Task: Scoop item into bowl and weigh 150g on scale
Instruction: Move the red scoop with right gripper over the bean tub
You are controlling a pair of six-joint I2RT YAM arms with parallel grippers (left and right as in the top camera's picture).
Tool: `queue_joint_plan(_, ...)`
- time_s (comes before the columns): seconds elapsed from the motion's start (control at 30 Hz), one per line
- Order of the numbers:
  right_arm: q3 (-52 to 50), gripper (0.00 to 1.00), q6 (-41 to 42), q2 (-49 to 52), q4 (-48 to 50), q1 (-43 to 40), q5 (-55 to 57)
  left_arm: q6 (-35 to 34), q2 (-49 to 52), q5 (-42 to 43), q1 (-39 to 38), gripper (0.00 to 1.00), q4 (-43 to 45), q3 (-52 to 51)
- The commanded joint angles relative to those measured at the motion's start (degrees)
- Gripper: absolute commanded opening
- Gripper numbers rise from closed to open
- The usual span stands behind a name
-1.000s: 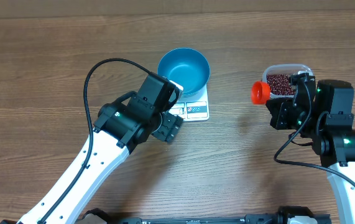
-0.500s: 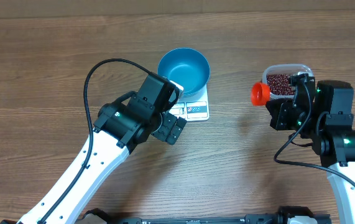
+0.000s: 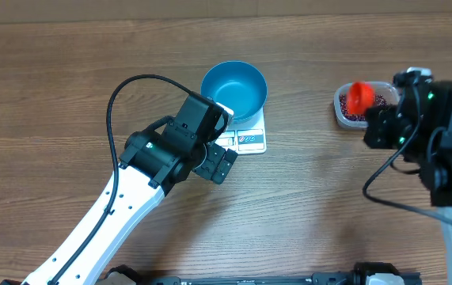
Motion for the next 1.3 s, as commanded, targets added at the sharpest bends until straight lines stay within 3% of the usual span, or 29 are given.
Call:
queue_joint_plan(0.0, 5.51, 0.03, -0.7, 4.35, -2.69, -0.22, 7.89, -0.63, -0.74, 0.85, 0.26, 1.0, 0.2, -0.57)
queue_joint_plan(0.33, 8.35, 0.04, -0.63, 11.37, -5.07, -1.16, 9.68, -0.61, -0.74, 0.85, 0.26, 1.0, 0.2, -0.57)
queue_joint_plan(0.83, 8.33, 0.03, -0.66, 11.63, -7.89, -1.31, 9.7, -0.28, -0.79, 2.03, 0.26, 1.0, 1.09, -0.55)
queue_joint_plan(1.0, 8.33, 0.03, -0.66, 11.63, -8.68, -1.31, 9.7, 5.75, -1.29, 12.9, 1.11, 1.0, 4.74, -0.55)
queue_joint_plan(1.27, 8.33, 0.03, -0.66, 11.63, -9.35, -1.31, 9.7, 10.12, -3.37, 13.68, 8.07, 1.0, 4.5, -0.55)
